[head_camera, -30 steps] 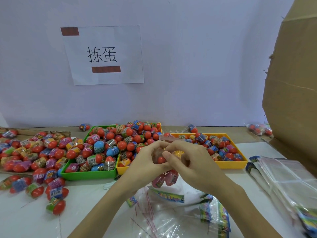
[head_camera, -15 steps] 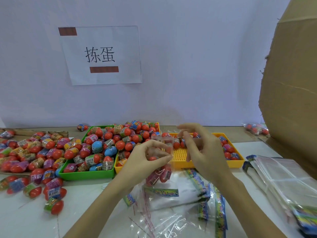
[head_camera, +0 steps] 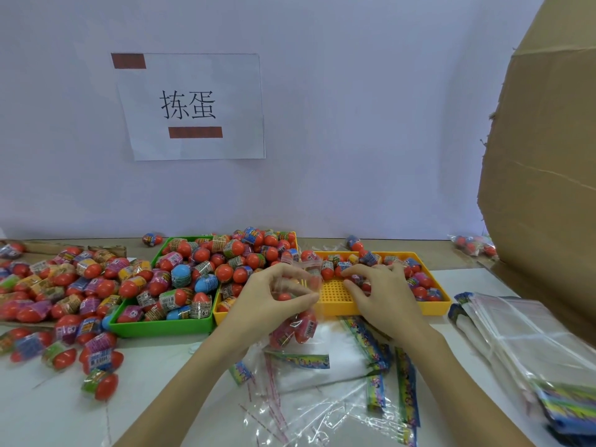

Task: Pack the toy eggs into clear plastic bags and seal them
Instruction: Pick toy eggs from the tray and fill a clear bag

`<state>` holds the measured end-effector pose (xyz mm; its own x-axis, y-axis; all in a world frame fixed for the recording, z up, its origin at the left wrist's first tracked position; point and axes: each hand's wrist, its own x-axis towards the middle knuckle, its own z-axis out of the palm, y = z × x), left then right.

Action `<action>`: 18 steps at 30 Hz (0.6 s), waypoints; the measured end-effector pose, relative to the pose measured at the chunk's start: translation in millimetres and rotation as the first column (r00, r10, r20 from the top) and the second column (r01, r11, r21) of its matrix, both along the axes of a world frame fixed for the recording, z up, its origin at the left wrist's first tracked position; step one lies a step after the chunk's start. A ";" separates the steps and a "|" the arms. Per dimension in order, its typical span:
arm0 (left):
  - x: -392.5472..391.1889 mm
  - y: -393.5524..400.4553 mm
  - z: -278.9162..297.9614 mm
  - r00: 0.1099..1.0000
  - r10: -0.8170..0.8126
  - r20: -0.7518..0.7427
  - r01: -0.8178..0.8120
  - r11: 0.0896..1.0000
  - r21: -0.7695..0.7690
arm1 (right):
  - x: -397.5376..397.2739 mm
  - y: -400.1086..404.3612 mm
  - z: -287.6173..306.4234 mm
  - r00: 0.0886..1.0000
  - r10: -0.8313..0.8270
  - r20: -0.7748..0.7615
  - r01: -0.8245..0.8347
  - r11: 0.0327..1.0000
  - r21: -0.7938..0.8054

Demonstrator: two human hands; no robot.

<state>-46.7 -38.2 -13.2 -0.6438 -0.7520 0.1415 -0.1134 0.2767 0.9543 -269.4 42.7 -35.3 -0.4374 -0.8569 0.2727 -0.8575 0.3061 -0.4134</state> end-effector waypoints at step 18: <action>-2.8 -1.0 -3.9 0.997 -0.075 -0.006 0.075 0.997 -0.012 | 50.4 14.5 38.9 0.848 0.518 0.109 -0.376 0.735 -0.564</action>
